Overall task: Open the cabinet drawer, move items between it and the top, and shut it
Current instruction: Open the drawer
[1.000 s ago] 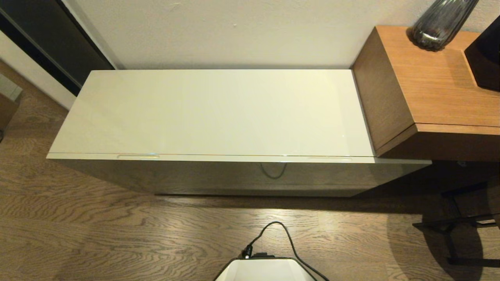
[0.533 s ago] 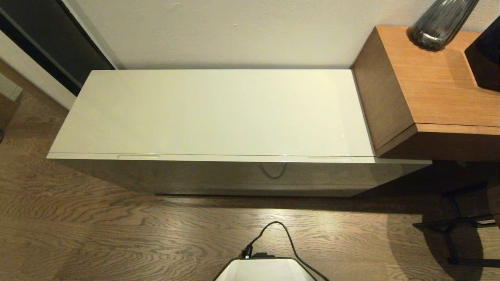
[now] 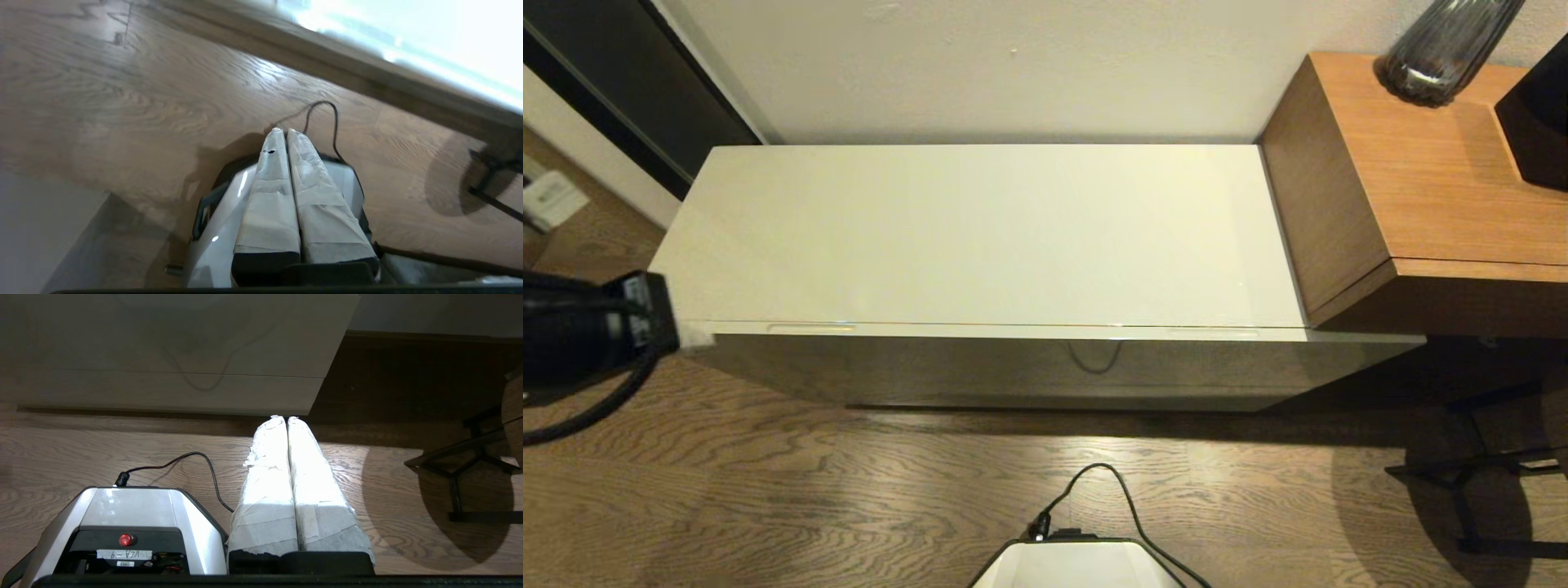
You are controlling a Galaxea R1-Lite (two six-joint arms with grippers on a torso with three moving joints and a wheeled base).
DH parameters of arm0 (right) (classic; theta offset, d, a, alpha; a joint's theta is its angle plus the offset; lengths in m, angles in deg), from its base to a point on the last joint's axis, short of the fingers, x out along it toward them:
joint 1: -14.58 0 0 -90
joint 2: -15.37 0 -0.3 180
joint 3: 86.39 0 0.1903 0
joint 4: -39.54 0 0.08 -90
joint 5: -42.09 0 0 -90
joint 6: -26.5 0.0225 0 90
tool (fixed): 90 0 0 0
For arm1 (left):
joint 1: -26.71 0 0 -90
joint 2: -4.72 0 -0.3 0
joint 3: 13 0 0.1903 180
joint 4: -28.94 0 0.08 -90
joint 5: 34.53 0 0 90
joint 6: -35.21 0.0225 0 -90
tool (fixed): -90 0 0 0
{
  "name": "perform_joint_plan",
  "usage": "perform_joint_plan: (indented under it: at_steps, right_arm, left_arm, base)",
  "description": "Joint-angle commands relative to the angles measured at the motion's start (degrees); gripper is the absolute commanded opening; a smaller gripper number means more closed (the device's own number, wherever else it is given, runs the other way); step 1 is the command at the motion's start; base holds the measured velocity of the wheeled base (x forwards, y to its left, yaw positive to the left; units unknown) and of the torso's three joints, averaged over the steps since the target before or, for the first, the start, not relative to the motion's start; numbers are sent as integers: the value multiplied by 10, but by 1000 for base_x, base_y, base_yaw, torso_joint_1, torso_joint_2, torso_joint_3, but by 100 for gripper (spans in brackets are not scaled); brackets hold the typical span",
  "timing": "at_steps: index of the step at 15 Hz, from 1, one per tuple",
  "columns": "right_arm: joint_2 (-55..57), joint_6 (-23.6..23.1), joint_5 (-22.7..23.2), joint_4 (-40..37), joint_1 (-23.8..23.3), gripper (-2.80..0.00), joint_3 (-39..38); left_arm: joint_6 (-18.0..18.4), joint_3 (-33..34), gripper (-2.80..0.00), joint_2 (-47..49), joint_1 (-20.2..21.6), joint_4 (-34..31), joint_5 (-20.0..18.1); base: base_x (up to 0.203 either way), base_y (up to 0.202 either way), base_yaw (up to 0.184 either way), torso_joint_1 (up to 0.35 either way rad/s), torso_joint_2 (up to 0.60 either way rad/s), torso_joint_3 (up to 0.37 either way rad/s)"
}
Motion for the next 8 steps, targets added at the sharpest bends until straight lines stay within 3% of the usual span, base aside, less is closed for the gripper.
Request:
perform_joint_plan:
  at_steps: [1, 5, 8]
  right_arm:
    - [1, 0, 0, 0, 0, -280, 0]
    - [1, 0, 0, 0, 0, -280, 0]
    - [1, 0, 0, 0, 0, -280, 0]
  left_arm:
    - [2, -56, -280, 164, -8, 11, 26]
    - [47, -108, -280, 273, 13, 31, 73]
    - [47, -116, -280, 317, 16, 60, 80]
  base:
    - [0, 0, 0, 0, 0, 0]
    - [0, 0, 0, 0, 0, 0]
    - [0, 0, 0, 0, 0, 0]
